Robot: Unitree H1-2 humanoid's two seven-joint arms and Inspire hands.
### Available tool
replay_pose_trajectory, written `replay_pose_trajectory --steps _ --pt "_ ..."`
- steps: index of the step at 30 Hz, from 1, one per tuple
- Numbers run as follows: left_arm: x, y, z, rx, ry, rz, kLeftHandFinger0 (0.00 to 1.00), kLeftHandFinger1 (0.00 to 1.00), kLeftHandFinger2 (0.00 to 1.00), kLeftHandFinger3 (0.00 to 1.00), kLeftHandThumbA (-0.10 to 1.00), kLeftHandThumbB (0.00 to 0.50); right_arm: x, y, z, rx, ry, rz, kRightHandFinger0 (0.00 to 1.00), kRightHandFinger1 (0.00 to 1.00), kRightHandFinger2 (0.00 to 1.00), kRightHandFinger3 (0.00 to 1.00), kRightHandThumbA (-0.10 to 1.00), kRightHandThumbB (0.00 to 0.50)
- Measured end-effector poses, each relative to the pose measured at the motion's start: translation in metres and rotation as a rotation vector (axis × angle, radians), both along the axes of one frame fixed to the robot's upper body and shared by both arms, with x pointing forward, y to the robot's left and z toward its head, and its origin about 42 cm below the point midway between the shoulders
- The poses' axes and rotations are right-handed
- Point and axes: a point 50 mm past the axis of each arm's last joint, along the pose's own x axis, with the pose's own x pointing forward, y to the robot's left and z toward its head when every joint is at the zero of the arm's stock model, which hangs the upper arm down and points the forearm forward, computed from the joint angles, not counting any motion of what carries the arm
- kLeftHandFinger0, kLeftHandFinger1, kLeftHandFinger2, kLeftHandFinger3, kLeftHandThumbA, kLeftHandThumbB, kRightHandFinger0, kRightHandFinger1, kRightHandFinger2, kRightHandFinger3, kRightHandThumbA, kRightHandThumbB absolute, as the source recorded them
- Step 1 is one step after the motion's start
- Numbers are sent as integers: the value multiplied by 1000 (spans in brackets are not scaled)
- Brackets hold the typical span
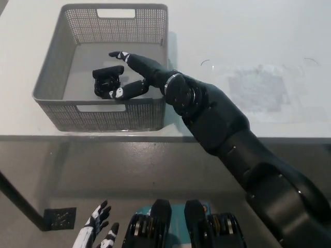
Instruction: Use the right hand to pick up a webcam and put it into a container on the left side
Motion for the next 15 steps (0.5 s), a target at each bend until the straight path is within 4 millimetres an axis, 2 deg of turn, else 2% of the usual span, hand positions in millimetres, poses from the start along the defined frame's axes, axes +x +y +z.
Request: replay_pose_trajectory --steps 3,9,12,15 --pt "-11 5 -5 6 25 12 1000 1000 1000 1000 585 36 -5 3 26 131 -42 17 1000 1000 1000 1000 1000 362" --pt "-13 6 -6 7 31 17 1000 1000 1000 1000 543 27 -18 -4 74 323 -160 52 1000 1000 1000 1000 1000 351" --pt "-10 4 -6 4 29 13 1000 1000 1000 1000 542 30 -26 -20 83 391 -206 46 1000 1000 1000 1000 1000 360" --pt "-7 2 -6 1 26 7 1000 1000 1000 1000 544 27 -35 -40 87 431 -247 32 1000 1000 1000 1000 1000 330"
